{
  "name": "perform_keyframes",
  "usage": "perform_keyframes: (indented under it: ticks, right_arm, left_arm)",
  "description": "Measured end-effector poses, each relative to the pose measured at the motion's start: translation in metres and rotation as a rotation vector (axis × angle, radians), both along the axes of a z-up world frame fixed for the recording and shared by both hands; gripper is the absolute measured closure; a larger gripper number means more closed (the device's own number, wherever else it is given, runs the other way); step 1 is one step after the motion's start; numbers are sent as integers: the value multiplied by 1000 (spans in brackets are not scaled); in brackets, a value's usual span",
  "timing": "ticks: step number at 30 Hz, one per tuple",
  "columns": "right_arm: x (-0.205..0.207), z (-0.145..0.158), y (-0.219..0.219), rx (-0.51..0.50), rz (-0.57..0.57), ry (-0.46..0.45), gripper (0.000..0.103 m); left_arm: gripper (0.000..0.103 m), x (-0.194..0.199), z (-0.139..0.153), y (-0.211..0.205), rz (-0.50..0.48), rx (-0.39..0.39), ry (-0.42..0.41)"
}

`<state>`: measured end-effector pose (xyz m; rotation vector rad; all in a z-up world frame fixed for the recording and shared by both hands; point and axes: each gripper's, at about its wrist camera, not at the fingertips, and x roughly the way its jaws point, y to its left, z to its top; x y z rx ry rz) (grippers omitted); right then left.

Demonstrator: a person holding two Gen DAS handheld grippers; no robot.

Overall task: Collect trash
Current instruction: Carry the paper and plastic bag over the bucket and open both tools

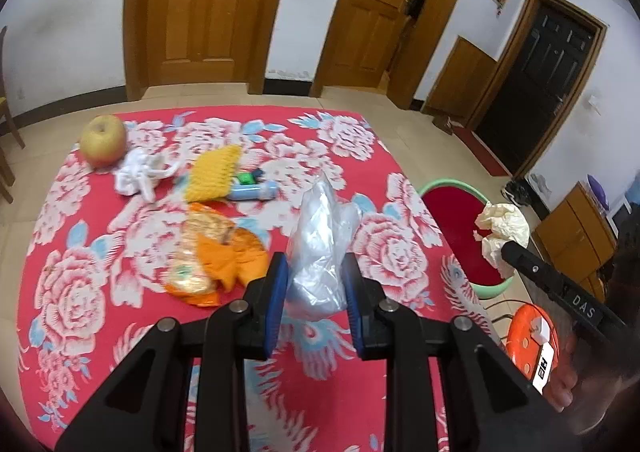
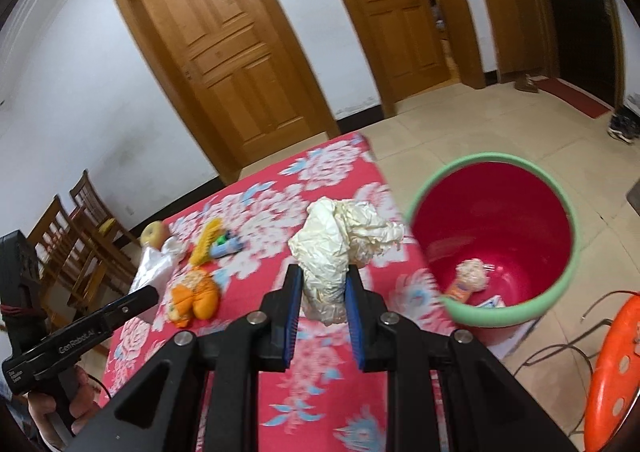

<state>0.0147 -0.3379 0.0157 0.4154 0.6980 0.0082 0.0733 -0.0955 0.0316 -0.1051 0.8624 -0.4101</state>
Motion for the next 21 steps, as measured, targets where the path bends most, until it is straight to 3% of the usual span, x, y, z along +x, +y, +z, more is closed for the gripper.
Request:
perform_keyframes:
  ticks: [8, 21]
  right_arm:
    - [-5, -16, -51, 12, -108, 36, 80]
    - [8, -44, -97, 26, -183, 100, 78]
  left_arm:
    - [76, 9, -3, -40, -64, 15, 13]
    - [76, 29, -14, -100, -155, 59, 25]
